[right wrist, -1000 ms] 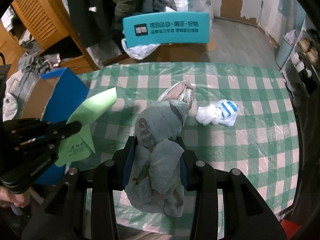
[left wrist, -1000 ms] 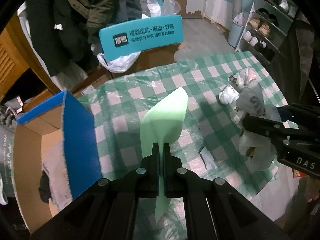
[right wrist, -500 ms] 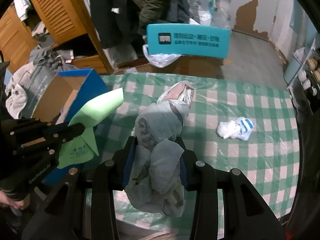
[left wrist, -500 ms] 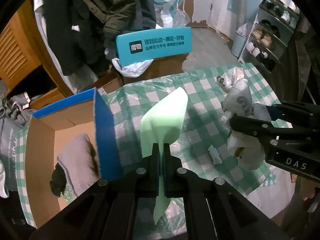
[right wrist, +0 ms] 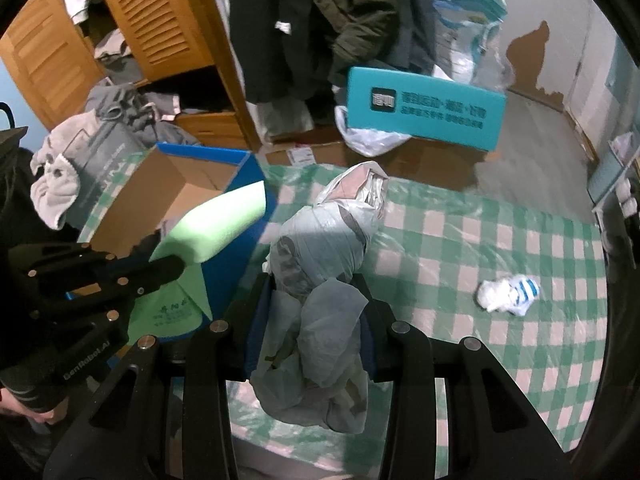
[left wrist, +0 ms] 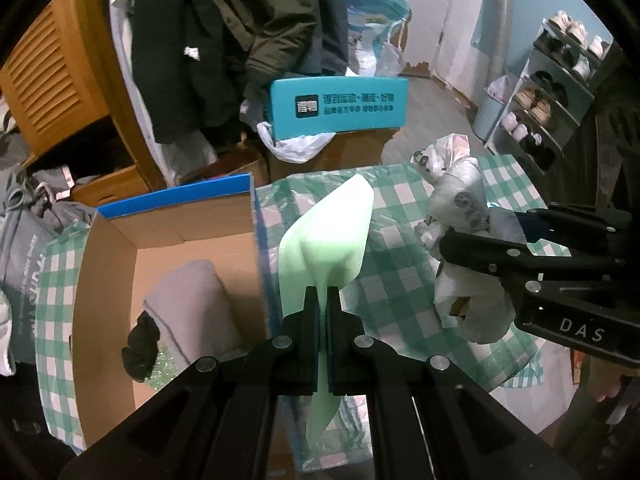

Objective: Organize soft objects
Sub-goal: 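Carry the green foam sheet and grey-white cloth over the box with both tools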

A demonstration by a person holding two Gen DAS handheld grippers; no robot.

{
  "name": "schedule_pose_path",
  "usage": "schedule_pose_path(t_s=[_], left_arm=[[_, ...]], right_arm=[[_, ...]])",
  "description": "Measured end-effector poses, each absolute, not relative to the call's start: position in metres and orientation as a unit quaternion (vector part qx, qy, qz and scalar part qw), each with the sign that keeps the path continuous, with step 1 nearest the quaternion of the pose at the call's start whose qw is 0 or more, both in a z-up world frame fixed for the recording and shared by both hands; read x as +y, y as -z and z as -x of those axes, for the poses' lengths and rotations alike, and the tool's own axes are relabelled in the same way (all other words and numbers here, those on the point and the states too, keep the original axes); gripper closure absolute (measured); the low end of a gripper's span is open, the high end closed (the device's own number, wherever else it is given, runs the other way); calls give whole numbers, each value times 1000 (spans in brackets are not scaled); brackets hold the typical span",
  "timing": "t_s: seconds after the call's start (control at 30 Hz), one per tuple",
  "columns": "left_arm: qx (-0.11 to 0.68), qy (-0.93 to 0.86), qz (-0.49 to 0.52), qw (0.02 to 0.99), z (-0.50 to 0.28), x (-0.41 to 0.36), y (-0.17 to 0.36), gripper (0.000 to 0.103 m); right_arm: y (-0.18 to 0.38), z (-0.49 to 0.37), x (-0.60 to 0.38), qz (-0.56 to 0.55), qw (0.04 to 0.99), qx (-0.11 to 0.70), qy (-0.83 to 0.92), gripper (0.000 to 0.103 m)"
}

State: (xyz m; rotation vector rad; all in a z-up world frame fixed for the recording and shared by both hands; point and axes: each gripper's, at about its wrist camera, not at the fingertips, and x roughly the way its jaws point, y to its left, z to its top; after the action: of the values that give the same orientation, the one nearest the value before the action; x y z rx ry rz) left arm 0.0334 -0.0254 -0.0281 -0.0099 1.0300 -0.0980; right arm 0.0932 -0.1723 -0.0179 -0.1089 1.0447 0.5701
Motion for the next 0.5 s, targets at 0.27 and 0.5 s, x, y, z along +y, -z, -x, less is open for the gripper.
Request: schedule_pose_path(t_s=[0.27, 0.5], left_arm=[[486, 34, 28, 873, -27, 5, 23, 100], [483, 19, 42, 874, -22, 31, 22, 100]], right_arm=[[11, -93, -139, 63, 823, 486, -287, 65], [6, -93, -110, 75, 818, 483, -303, 65]])
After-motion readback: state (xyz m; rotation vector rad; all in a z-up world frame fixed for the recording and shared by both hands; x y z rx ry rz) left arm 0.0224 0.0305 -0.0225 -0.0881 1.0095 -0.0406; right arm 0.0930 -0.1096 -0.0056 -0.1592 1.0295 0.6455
